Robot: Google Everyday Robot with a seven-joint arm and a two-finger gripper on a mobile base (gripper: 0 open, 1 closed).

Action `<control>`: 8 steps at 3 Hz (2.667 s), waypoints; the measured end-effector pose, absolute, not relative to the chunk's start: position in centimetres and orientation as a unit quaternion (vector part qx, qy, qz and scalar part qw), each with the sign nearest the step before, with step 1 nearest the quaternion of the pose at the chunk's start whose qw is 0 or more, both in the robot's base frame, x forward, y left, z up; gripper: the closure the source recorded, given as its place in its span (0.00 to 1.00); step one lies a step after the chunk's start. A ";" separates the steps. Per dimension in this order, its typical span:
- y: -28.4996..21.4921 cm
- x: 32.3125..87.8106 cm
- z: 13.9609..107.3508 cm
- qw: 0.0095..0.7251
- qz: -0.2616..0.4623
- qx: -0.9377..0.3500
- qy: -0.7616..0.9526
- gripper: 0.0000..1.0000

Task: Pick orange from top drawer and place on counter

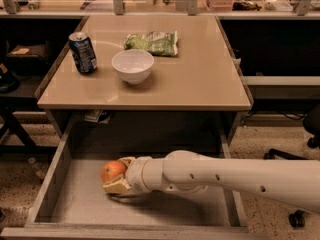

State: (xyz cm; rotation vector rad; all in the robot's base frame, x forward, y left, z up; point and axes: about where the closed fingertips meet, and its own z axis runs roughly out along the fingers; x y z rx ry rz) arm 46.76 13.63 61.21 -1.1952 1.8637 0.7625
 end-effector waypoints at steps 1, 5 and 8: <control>13.7 46.8 61.4 0.391 0.300 -0.471 0.732 0.87; 5.0 50.7 77.6 0.373 0.236 -0.441 0.781 1.00; 2.3 52.2 81.6 0.383 0.249 -0.431 0.778 1.00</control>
Offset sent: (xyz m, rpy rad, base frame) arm 0.0123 -0.0203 0.0817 -0.0309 -0.0255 -0.0534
